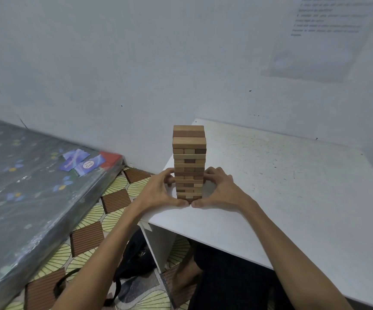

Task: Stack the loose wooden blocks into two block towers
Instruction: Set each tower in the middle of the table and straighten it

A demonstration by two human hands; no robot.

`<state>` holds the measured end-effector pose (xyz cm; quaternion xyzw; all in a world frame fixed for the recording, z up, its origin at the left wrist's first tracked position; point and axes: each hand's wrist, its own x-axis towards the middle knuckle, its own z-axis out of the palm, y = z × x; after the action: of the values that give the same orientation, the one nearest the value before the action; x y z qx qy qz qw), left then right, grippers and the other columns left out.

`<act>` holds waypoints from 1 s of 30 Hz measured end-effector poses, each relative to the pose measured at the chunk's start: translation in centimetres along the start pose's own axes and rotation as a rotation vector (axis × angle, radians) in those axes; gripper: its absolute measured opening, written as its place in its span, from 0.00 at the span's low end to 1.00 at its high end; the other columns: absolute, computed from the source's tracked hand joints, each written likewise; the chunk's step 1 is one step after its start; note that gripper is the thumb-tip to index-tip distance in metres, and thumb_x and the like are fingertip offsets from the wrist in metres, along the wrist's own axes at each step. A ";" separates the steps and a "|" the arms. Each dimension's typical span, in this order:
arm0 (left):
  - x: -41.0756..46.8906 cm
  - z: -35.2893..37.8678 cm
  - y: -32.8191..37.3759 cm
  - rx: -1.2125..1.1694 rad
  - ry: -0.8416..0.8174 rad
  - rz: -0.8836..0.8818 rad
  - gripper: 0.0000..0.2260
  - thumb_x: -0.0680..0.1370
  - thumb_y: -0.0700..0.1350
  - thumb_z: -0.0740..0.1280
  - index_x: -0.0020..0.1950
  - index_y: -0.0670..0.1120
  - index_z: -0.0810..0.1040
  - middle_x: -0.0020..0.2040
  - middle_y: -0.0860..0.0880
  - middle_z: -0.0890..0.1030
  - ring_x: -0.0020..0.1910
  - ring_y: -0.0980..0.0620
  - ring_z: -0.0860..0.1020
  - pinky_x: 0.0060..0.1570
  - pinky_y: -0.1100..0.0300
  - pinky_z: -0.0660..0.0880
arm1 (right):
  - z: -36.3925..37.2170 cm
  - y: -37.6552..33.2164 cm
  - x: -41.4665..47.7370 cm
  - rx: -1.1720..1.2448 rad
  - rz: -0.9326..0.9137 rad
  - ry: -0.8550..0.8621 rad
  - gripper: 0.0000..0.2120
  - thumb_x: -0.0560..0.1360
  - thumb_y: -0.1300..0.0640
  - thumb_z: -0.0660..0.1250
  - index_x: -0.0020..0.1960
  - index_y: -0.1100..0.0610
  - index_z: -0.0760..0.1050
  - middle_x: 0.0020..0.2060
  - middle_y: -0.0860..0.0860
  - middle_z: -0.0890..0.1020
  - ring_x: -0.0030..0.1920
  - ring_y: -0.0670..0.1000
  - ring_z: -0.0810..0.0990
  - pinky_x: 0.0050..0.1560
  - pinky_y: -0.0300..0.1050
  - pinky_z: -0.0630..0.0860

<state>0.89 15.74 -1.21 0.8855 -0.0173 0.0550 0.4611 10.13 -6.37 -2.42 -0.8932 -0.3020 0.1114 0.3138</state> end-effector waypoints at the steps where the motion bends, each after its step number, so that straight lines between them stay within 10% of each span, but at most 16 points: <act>1: 0.2 0.1 0.0 0.002 -0.003 0.002 0.34 0.64 0.45 0.84 0.67 0.56 0.76 0.55 0.57 0.86 0.57 0.57 0.82 0.60 0.55 0.77 | -0.1 0.1 0.0 0.000 0.001 0.004 0.37 0.59 0.31 0.77 0.65 0.40 0.75 0.55 0.36 0.69 0.60 0.47 0.65 0.64 0.50 0.71; 13: 5.0 3.0 0.6 0.048 -0.057 0.048 0.35 0.61 0.51 0.83 0.66 0.57 0.77 0.51 0.55 0.86 0.53 0.52 0.83 0.54 0.44 0.80 | -2.7 3.5 -0.2 0.012 0.079 0.074 0.36 0.58 0.31 0.78 0.64 0.39 0.76 0.58 0.35 0.67 0.61 0.49 0.65 0.63 0.52 0.74; 30: 15.5 8.8 2.7 -0.008 -0.174 0.145 0.32 0.61 0.46 0.85 0.63 0.56 0.79 0.54 0.58 0.85 0.54 0.59 0.82 0.56 0.55 0.80 | -8.4 11.2 1.6 0.021 0.181 0.154 0.41 0.56 0.28 0.77 0.66 0.40 0.76 0.56 0.34 0.68 0.61 0.47 0.67 0.65 0.50 0.71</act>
<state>16.77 7.30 -2.21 0.8814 -0.1215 0.0111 0.4564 19.91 -16.54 -2.91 -0.9195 -0.1937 0.0735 0.3341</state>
